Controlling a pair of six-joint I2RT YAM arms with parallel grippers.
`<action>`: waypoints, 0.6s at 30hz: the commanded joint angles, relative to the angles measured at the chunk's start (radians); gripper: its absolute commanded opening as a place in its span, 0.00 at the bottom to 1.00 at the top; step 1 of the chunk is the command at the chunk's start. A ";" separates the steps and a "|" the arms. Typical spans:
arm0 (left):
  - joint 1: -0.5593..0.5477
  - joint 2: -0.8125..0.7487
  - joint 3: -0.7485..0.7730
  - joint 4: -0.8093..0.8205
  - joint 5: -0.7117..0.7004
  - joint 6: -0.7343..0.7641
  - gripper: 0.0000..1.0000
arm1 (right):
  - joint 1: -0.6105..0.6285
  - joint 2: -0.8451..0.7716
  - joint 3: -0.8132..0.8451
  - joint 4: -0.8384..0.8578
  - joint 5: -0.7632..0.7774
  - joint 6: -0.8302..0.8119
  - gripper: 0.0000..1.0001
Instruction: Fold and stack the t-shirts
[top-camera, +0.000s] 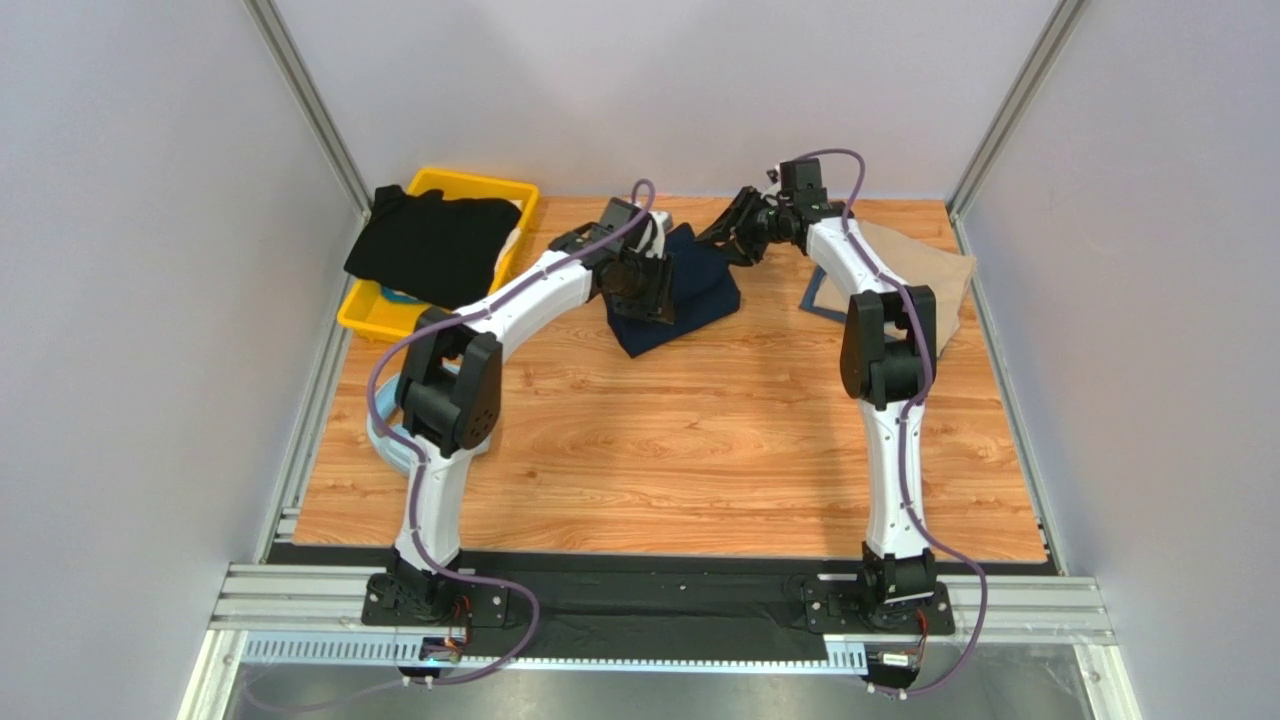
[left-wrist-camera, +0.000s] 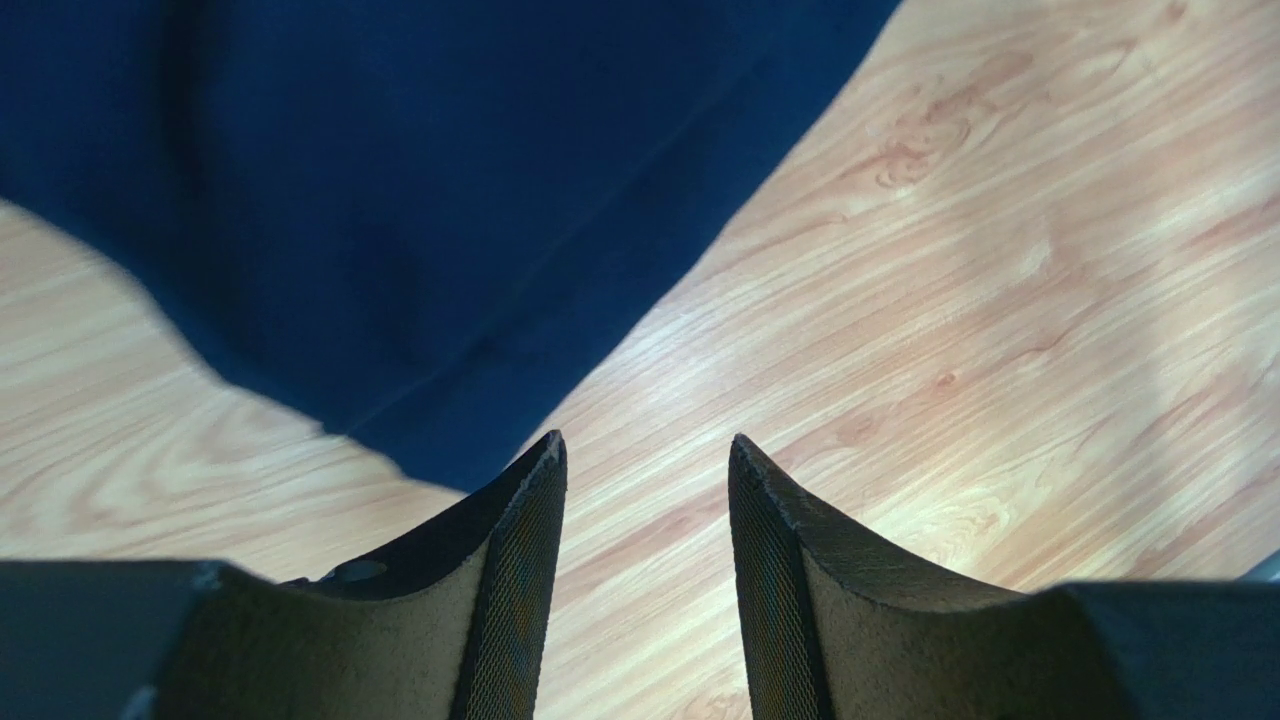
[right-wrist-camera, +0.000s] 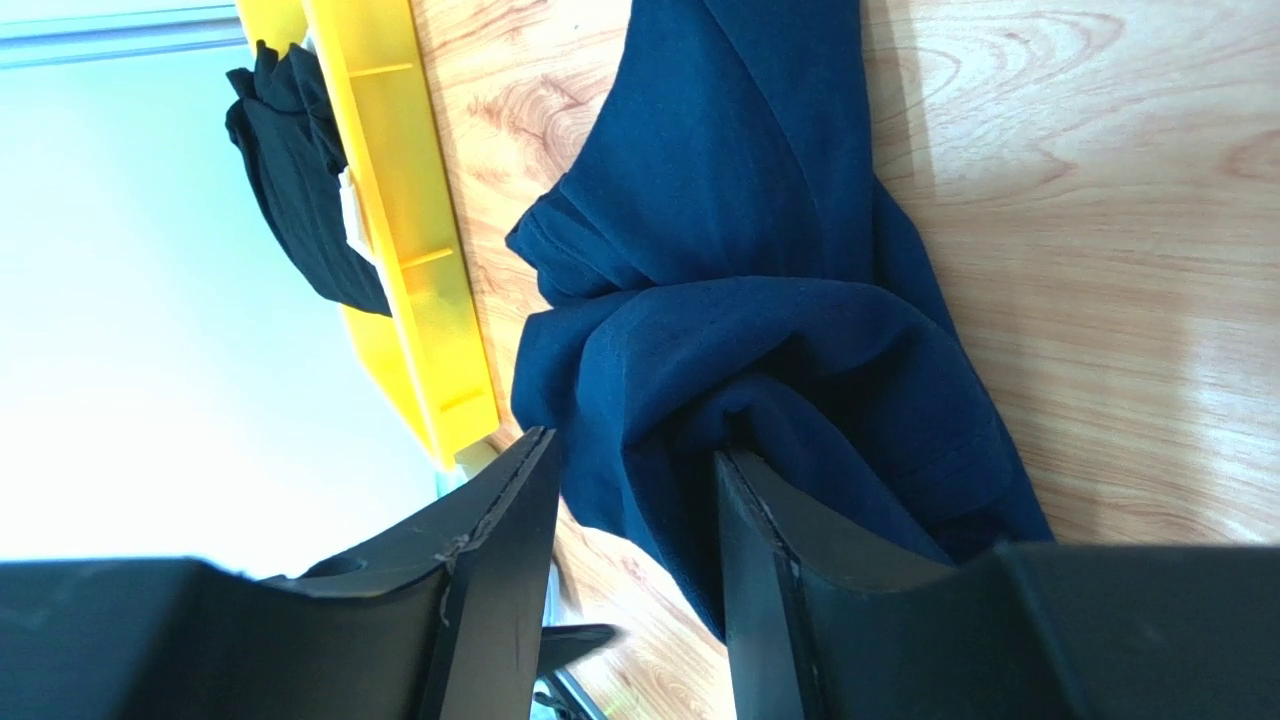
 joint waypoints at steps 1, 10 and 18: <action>-0.024 0.083 0.077 0.011 0.012 0.027 0.51 | -0.001 -0.036 -0.015 0.018 -0.027 -0.023 0.46; -0.026 0.194 0.199 -0.003 -0.061 0.039 0.50 | -0.001 -0.135 -0.173 -0.024 0.010 -0.149 0.47; -0.026 0.270 0.302 -0.090 -0.050 0.047 0.50 | -0.002 -0.157 -0.173 -0.126 0.108 -0.236 0.47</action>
